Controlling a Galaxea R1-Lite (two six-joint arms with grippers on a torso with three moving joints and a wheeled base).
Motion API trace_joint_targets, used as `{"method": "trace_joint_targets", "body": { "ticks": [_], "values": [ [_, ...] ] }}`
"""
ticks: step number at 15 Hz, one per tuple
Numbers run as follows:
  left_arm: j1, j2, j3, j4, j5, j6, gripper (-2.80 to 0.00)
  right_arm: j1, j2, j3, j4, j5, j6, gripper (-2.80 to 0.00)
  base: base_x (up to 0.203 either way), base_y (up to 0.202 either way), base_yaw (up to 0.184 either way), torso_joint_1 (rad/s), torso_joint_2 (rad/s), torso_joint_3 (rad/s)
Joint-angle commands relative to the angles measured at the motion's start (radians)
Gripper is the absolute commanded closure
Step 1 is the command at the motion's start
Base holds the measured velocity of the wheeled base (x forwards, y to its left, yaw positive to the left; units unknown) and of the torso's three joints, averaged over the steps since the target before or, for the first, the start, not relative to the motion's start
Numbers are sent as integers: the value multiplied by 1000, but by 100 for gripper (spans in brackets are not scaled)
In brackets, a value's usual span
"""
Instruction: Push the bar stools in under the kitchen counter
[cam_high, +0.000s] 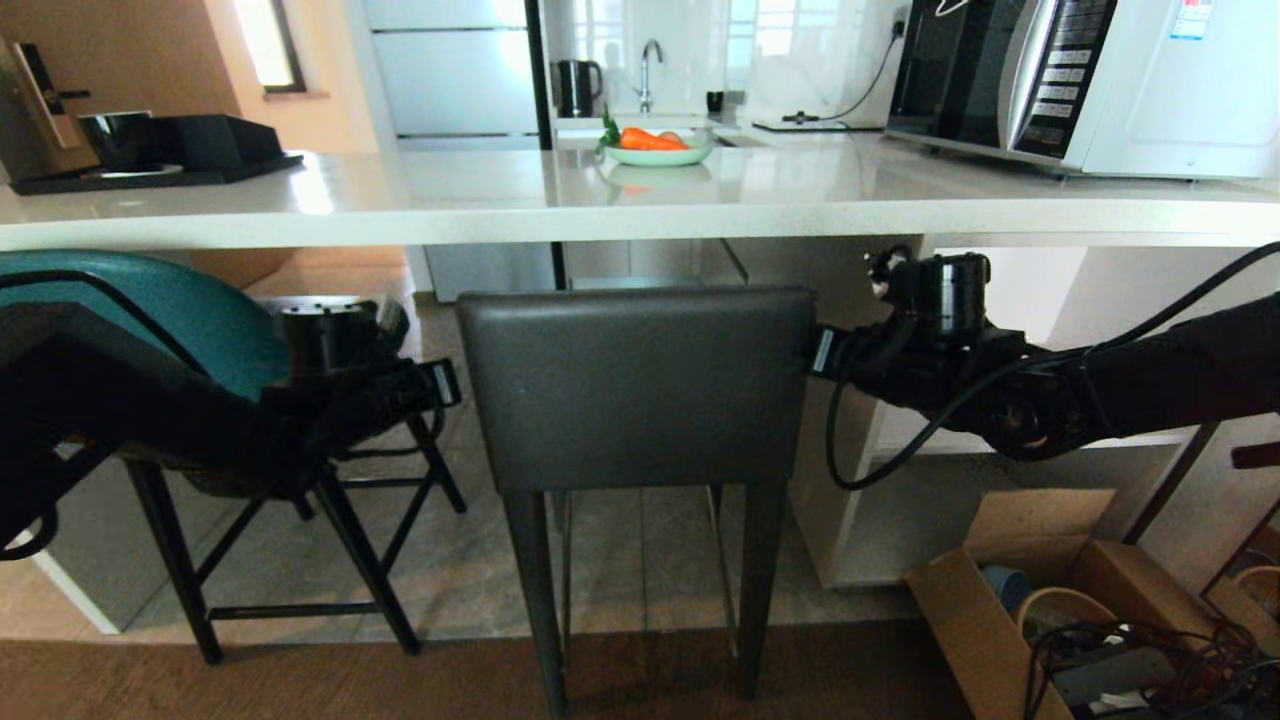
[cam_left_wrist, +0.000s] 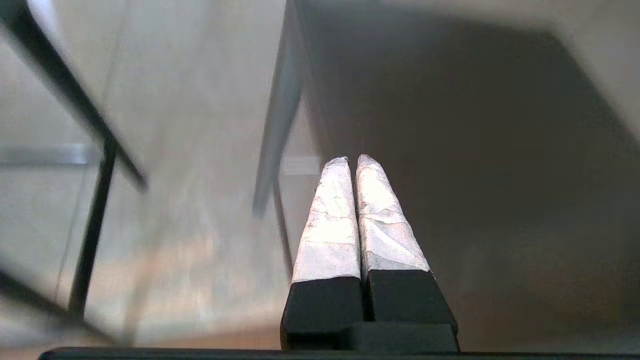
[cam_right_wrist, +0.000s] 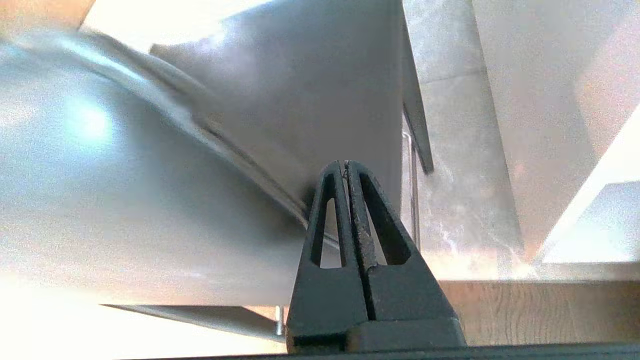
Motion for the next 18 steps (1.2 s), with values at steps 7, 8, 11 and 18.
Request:
{"method": "trace_joint_targets", "body": {
  "ticks": [7,8,11,18],
  "values": [
    [-126,-200,277,-52,3,-8,0,10,-20,24,-2,-4,6,0,0,0,0,0,0,0],
    [-137,-166,244,-52,30,-7,0,13,-20,26,-3,-4,6,0,0,0,0,0,0,0],
    [-145,-35,87,-40,124,-4,0,13,-20,22,-4,-3,7,0,0,0,0,0,0,0],
    [-131,-41,39,19,137,-7,0,10,8,16,-4,2,7,0,0,0,0,0,0,0]
  ]
}}
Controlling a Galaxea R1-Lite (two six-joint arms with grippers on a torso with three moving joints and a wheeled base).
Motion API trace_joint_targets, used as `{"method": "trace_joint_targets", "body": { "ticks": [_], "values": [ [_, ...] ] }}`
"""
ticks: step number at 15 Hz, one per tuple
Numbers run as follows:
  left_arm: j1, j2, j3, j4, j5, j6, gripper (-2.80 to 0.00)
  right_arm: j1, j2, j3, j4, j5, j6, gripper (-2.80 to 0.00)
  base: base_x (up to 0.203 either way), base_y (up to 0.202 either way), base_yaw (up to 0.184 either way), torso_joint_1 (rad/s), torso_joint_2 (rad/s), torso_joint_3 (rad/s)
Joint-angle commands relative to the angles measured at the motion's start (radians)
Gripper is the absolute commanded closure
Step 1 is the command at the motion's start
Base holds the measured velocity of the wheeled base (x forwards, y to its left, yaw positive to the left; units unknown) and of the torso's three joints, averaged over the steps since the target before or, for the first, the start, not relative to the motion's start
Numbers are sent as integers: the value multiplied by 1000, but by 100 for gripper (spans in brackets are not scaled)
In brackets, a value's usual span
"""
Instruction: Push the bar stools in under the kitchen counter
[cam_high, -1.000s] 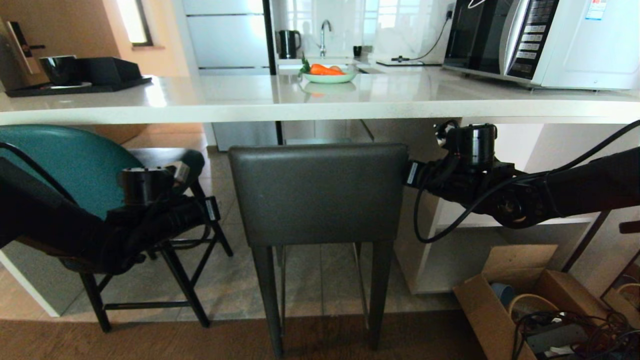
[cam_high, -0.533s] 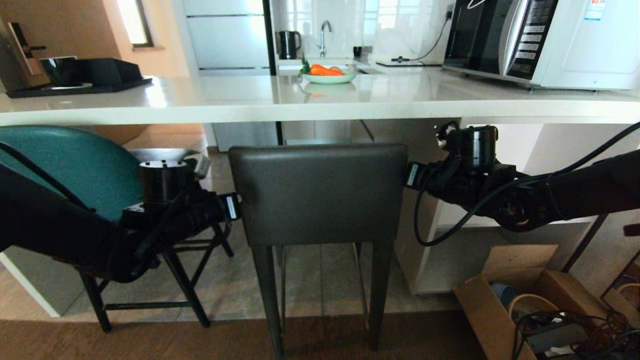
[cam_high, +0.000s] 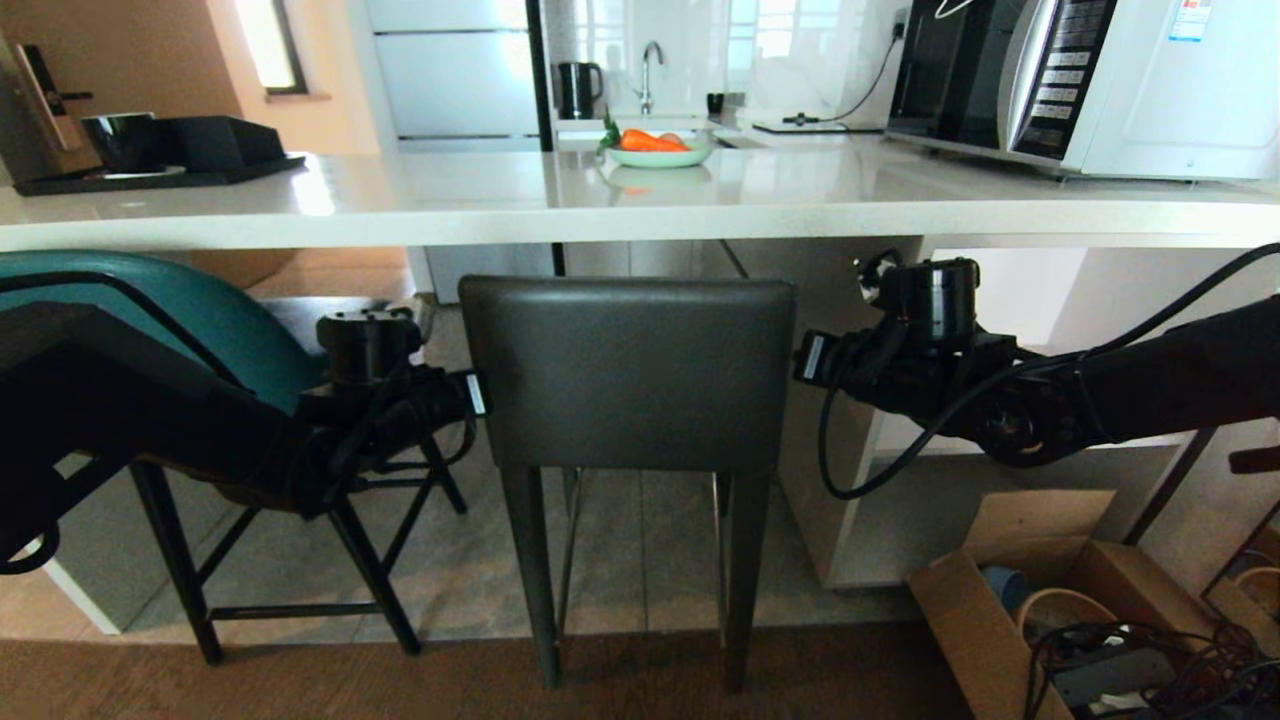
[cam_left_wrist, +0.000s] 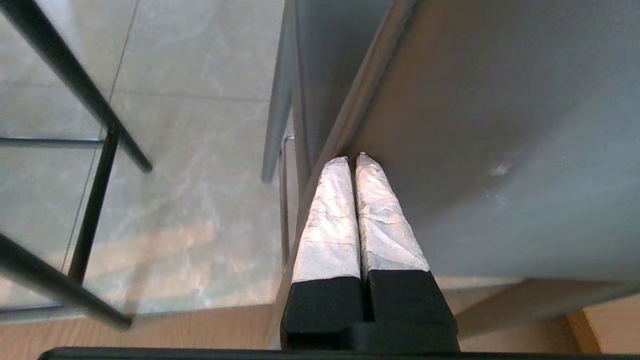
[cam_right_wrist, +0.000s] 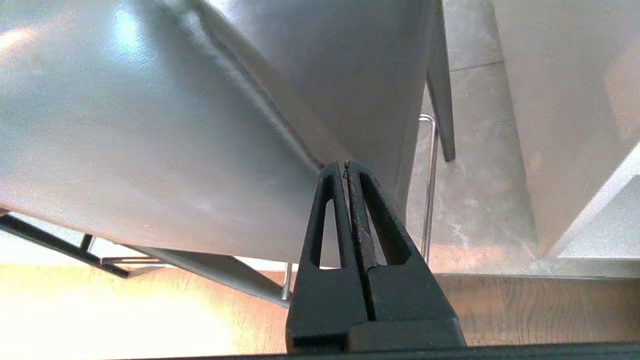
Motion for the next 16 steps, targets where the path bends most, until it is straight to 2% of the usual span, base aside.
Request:
{"method": "trace_joint_targets", "body": {
  "ticks": [1,3,6,16],
  "values": [
    [-14,-58,51,-8,-3,-2,0,3,19,-4,-4,1,2,0,0,0,0,0,0,0],
    [-33,-115,90,-9,-6,-3,0,13,55,-33,-4,2,4,0,0,0,0,0,0,0],
    [-44,-132,89,-8,-5,-1,0,15,104,-115,7,1,9,0,0,0,0,0,0,0],
    [-30,-135,99,-8,-9,-4,0,6,230,-304,84,-4,8,0,0,0,0,0,0,0]
  ]
}}
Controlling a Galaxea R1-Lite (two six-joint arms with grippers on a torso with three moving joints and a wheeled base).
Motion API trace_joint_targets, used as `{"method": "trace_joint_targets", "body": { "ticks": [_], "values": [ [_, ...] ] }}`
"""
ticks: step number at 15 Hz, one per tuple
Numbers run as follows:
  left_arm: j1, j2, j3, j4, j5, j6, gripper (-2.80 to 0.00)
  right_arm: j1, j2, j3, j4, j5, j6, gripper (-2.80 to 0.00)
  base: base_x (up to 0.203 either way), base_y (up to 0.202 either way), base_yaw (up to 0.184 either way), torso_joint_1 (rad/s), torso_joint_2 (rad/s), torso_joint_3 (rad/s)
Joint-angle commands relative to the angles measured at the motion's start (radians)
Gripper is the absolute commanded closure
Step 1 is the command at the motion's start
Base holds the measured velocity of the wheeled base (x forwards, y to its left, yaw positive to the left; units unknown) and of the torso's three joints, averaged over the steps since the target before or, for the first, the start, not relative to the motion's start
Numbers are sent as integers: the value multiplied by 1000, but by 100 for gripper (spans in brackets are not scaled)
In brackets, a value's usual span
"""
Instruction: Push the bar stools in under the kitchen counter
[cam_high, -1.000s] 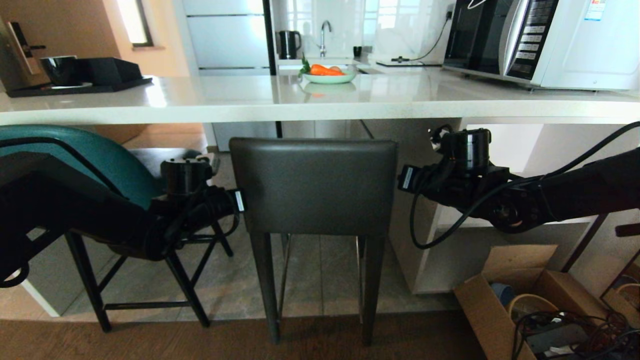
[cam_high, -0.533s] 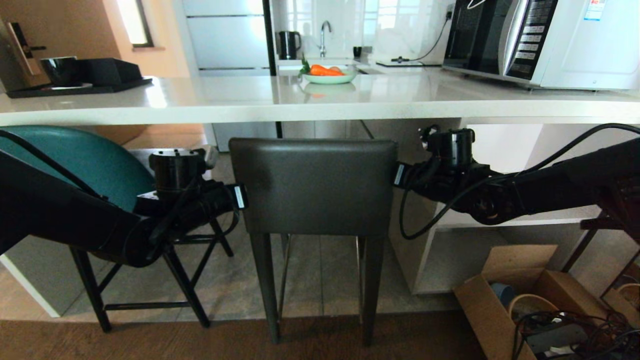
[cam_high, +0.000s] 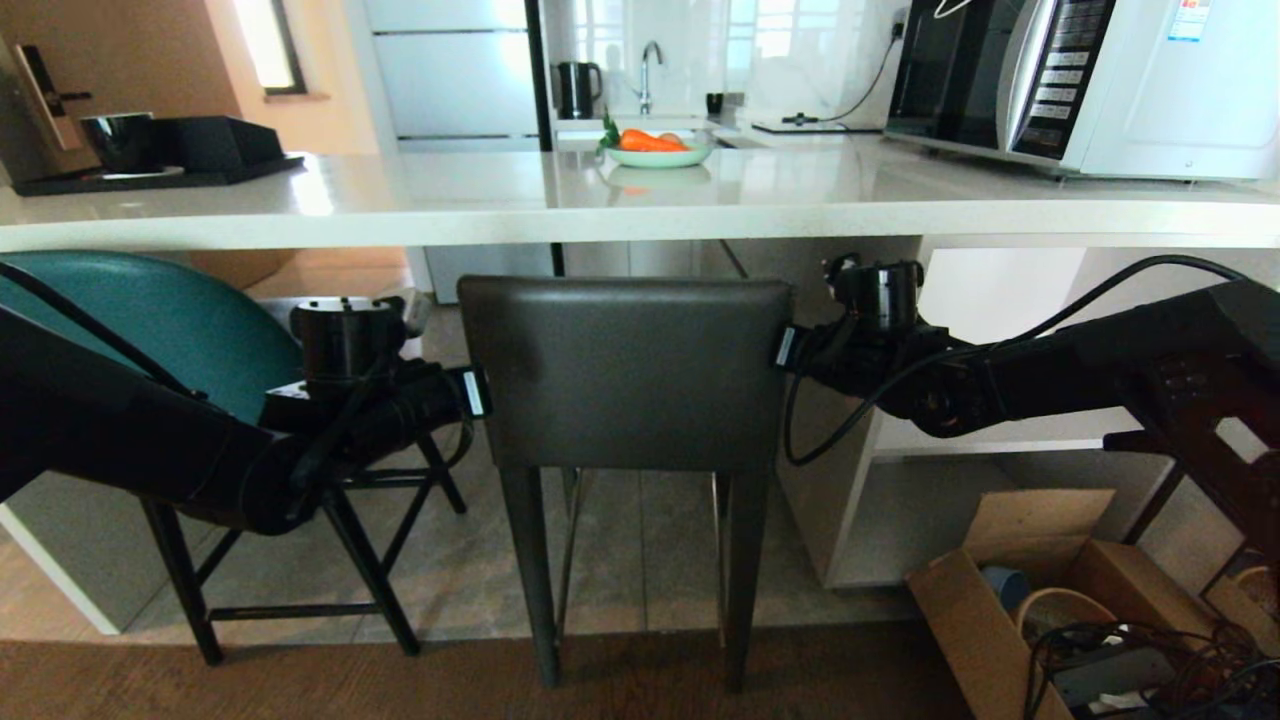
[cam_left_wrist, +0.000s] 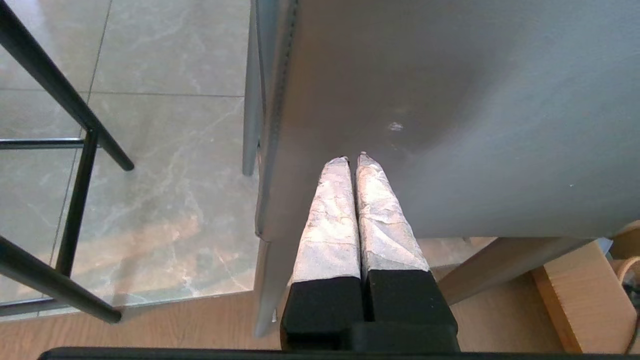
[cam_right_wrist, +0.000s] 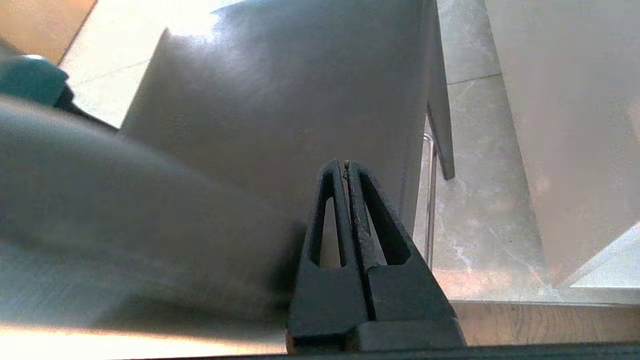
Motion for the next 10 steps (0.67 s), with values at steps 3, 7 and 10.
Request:
{"method": "trace_joint_targets", "body": {
  "ticks": [3,7,10],
  "values": [
    [-8,-31,19,-4,0,-4,0,1,43,-52,7,0,1,0,0,0,0,0,0,0],
    [-16,-87,35,-1,0,-4,0,1,82,-135,55,-1,0,0,0,0,0,0,0,0],
    [-16,-95,38,-1,0,-4,0,-1,82,-134,57,-2,0,0,0,0,0,0,0,0]
  ]
}}
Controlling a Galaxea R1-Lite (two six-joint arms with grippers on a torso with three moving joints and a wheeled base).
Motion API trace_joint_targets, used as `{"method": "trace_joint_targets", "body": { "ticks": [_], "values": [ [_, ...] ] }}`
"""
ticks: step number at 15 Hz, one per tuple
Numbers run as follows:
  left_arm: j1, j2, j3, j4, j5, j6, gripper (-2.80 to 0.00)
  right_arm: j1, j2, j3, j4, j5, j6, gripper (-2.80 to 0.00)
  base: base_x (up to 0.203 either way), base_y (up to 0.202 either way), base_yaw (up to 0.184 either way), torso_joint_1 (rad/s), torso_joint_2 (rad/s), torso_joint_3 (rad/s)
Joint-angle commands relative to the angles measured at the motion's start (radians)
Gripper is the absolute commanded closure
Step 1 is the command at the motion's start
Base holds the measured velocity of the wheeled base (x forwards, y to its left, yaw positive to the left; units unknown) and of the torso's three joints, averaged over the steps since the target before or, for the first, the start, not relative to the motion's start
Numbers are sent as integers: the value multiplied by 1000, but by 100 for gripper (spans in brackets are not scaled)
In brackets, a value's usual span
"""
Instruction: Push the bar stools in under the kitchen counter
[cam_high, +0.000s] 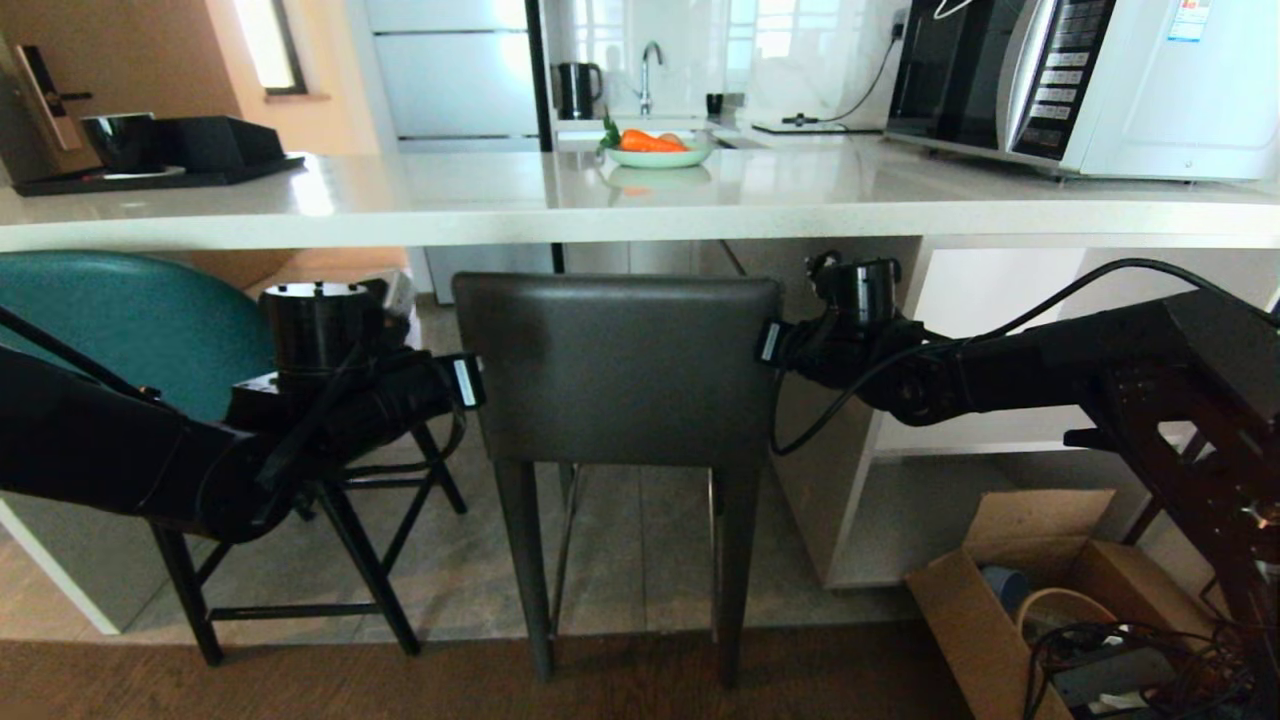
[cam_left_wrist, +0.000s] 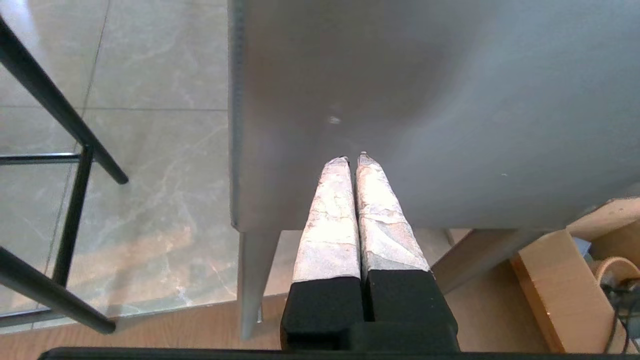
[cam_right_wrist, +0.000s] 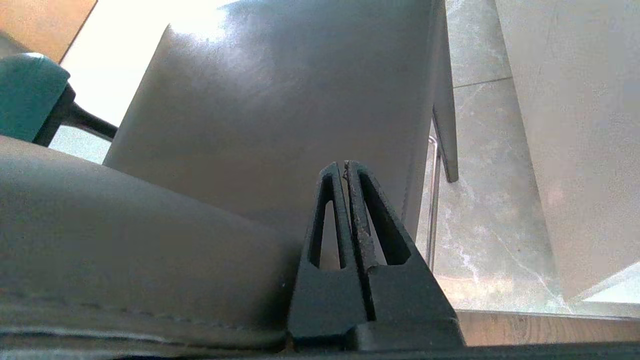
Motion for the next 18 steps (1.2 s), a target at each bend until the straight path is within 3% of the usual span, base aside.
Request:
{"method": "trace_joint_targets", "body": {
  "ticks": [1,7,9,11,14,18],
  "values": [
    [-2,-22,7,-4,0,-2,0,-4,10,-5,0,-2,1,0,0,0,0,0,0,0],
    [-22,-128,81,-2,-1,-1,0,-24,65,-81,35,-2,-2,0,0,0,0,0,0,0],
    [-24,-195,110,4,-2,-1,0,-26,27,-51,37,-13,3,0,0,0,0,0,0,0],
    [-35,-309,163,39,-10,-1,0,-25,-73,86,32,-39,9,0,0,0,0,0,0,0],
    [-33,-518,218,144,-5,0,0,-28,-311,401,-32,-52,11,0,0,0,0,0,0,0],
    [-12,-846,257,419,-4,0,0,-42,-722,797,-143,-97,5,0,0,0,0,0,0,0]
  ]
}}
